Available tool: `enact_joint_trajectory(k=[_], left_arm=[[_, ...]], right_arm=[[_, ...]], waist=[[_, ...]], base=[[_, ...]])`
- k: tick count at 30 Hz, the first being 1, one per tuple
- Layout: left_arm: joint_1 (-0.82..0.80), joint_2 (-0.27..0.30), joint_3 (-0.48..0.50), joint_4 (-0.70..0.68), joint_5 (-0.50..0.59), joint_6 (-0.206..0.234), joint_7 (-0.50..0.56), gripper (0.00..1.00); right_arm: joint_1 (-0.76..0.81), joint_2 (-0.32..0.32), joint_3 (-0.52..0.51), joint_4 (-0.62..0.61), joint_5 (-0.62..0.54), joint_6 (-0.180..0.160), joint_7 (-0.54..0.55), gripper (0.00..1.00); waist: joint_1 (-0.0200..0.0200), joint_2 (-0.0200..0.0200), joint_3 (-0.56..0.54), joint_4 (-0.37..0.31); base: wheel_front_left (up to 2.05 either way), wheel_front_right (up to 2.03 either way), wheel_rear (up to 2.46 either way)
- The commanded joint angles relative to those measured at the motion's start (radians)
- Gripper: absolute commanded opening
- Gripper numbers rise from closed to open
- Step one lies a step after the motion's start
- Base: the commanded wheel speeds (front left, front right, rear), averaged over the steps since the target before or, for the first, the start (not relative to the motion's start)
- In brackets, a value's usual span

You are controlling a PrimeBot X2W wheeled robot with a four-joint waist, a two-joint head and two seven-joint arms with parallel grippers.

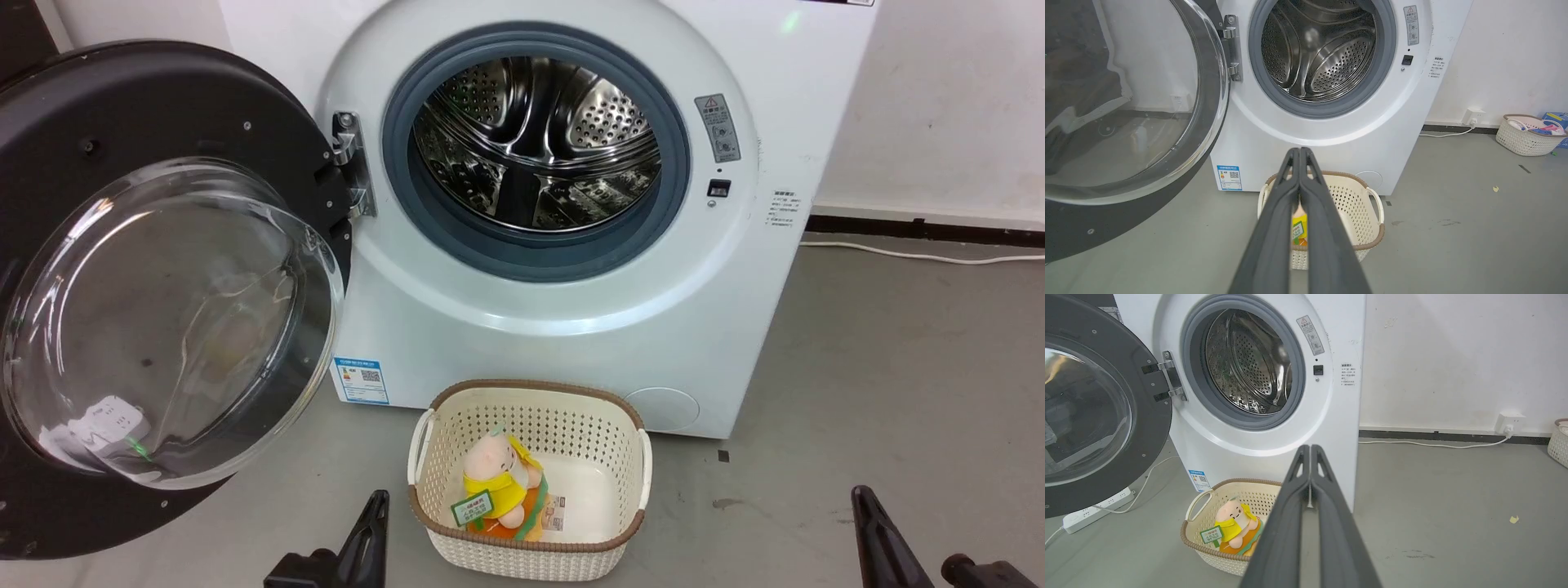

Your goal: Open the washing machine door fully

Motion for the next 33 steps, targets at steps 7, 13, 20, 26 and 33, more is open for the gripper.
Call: enact_joint_trajectory(k=[7, 13, 20, 26, 33], left_arm=[[-0.011, -0.003, 0.016, -0.019, 0.016, 0.000, 0.024, 0.00], [-0.017, -0.005, 0.028, -0.031, 0.027, 0.001, 0.043, 0.00], [-0.022, -0.006, 0.037, -0.041, 0.035, 0.001, 0.057, 0.00], [-0.027, -0.007, 0.045, -0.050, 0.042, 0.001, 0.069, 0.00], [-0.032, -0.009, 0.054, -0.060, 0.050, 0.001, 0.084, 0.00]], right_arm=[[-0.020, 0.001, 0.006, -0.007, -0.015, 0.000, 0.026, 0.00], [-0.033, 0.001, 0.010, -0.012, -0.025, 0.000, 0.045, 0.00], [-0.043, 0.001, 0.013, -0.015, -0.032, 0.000, 0.059, 0.00], [-0.051, 0.002, 0.015, -0.018, -0.039, 0.000, 0.071, 0.00], [-0.061, 0.002, 0.018, -0.022, -0.046, 0.000, 0.086, 0.00]], waist=[[0.0000, 0.0000, 0.009, -0.004], [0.0000, 0.0000, 0.016, -0.008], [0.0000, 0.0000, 0.022, -0.011], [0.0000, 0.0000, 0.026, -0.013], [0.0000, 0.0000, 0.032, -0.016]], base=[[0.00, 0.00, 0.00], [0.00, 0.00, 0.00], [0.00, 0.00, 0.00], [0.00, 0.00, 0.00], [0.00, 0.00, 0.00]])
